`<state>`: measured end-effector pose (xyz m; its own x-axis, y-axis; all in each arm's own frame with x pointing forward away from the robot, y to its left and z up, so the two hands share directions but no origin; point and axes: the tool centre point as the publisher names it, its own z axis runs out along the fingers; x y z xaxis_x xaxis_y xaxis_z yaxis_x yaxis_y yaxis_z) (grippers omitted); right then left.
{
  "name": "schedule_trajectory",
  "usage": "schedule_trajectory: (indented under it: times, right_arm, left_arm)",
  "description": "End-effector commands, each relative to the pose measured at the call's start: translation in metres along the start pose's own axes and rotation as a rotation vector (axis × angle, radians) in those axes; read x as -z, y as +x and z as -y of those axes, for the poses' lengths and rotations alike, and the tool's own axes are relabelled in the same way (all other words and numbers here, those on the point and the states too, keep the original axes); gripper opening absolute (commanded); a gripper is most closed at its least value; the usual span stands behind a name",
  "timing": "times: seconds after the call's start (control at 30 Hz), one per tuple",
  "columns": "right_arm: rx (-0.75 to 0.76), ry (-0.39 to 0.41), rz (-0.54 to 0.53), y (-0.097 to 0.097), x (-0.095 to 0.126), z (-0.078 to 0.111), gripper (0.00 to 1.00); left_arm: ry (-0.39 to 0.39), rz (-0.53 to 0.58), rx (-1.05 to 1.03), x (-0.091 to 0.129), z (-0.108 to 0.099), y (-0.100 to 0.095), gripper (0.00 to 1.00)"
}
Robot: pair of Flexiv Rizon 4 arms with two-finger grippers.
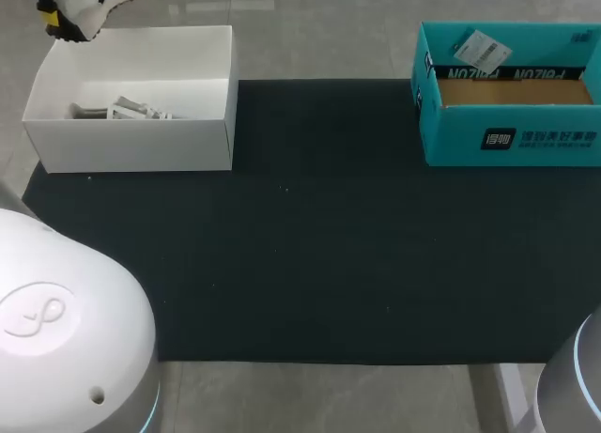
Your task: Take the shoe out of the shoebox, open the shoe tongue, remove and reinsert the insole, then place the shoe into the shoebox
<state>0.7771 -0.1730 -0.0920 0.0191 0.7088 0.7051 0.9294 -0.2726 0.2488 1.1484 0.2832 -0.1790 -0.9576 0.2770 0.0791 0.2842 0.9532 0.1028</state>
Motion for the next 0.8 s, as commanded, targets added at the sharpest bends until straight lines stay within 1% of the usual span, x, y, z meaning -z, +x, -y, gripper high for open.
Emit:
schedule_trajectory:
  times: [0.03, 0.07, 0.1, 0.13, 0.17, 0.2, 0.23, 0.8]
  right_arm:
    - [-0.002, 0.0, 0.002, 0.0, -0.001, 0.0, 1.0]
    - [-0.002, 0.0, 0.002, 0.0, -0.001, 0.0, 1.0]
    - [-0.002, 0.0, 0.002, 0.0, -0.001, 0.0, 1.0]
    - [-0.002, 0.0, 0.002, 0.0, -0.001, 0.0, 1.0]
    - [-0.002, 0.0, 0.002, 0.0, -0.001, 0.0, 1.0]
    - [-0.002, 0.0, 0.002, 0.0, -0.001, 0.0, 1.0]
    - [-0.002, 0.0, 0.002, 0.0, -0.001, 0.0, 1.0]
    - [-0.002, 0.0, 0.002, 0.0, -0.001, 0.0, 1.0]
  left_arm:
    - [0.272, -0.065, -0.389, 0.011, 0.002, 0.0, 0.0]
    - [0.263, -0.028, -0.544, 0.014, -0.001, 0.001, 0.0]
    - [0.233, -0.023, -0.684, 0.016, -0.002, 0.004, 0.0]
    - [0.239, -0.015, -0.851, 0.017, -0.004, 0.007, 0.0]
    - [0.303, -0.044, -0.976, 0.021, -0.008, 0.008, 0.0]
    - [0.345, -0.108, -1.094, 0.024, -0.013, 0.005, 0.0]
    - [0.289, -0.129, -1.147, 0.025, -0.016, 0.001, 0.0]
    - [0.289, -0.129, -1.147, 0.025, -0.016, 0.001, 0.0]
